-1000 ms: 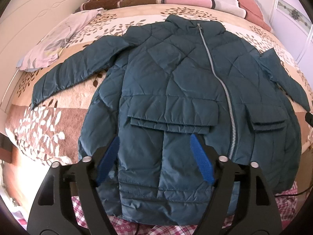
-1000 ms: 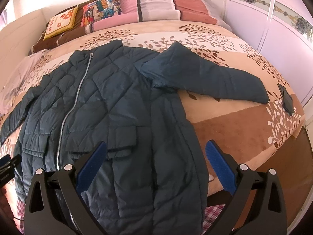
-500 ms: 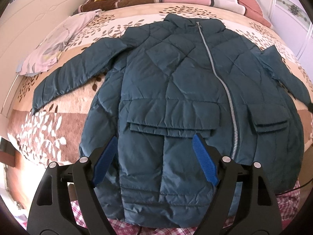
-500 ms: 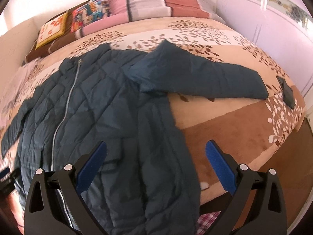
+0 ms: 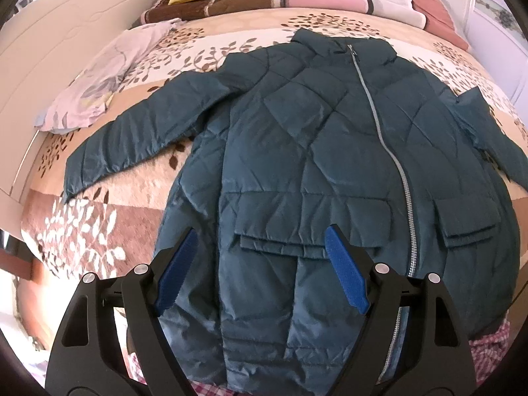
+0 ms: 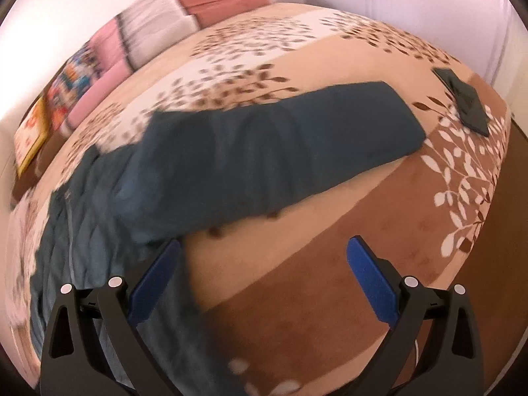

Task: Fold large clothes
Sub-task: 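Grasp the teal jacket sleeve cuff with the right gripper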

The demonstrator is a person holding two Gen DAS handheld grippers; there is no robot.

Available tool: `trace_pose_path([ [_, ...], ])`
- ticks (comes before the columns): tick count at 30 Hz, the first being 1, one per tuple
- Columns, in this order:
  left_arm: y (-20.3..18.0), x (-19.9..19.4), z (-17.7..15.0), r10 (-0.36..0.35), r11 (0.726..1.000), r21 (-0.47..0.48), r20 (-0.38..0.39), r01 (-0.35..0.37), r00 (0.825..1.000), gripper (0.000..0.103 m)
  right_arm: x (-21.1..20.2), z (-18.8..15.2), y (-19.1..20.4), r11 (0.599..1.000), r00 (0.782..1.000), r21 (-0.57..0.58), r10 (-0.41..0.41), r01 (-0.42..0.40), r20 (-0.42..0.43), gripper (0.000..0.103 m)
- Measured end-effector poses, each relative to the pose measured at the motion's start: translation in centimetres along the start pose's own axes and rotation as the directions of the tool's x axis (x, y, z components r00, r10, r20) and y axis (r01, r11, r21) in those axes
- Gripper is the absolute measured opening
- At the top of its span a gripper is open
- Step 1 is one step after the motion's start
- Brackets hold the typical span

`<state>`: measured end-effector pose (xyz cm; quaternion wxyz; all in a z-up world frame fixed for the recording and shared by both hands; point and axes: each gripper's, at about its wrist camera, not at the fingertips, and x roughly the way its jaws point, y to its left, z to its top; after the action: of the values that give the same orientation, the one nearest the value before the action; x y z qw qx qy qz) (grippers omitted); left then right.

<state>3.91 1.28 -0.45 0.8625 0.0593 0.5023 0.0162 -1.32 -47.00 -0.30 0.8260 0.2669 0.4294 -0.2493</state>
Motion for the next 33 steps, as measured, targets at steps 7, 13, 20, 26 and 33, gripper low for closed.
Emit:
trace_pose_path([
  [7,0.1,-0.3,1.5,0.01,1.0,0.004,0.022,-0.01,1.0,0.079,3.4,3.2,-6.0,0.984,0.999,0.176,-0.012,0.019,-0.043,0.09],
  [13,-0.5,0.0,1.8,0.021,1.0,0.018,0.008,-0.021,1.0,0.079,5.7,4.2,-9.5,0.949,0.994,0.316,0.046,-0.013,-0.098,0.062],
  [20,-1.2,0.3,1.7,0.027,0.999,0.037,-0.006,-0.027,1.0,0.079,7.5,4.9,-11.4,0.918,0.995,0.394,0.068,-0.035,-0.07,0.062],
  [26,-1.5,0.1,1.8,0.037,0.998,0.046,-0.006,-0.036,0.999,0.079,8.4,5.9,-12.6,0.884,0.996,0.46,0.089,-0.081,0.003,0.049],
  [33,-1.5,0.0,1.7,0.041,0.998,0.044,-0.006,-0.04,0.999,0.079,6.6,6.9,-12.5,0.894,0.99,0.427,0.116,-0.137,0.075,0.011],
])
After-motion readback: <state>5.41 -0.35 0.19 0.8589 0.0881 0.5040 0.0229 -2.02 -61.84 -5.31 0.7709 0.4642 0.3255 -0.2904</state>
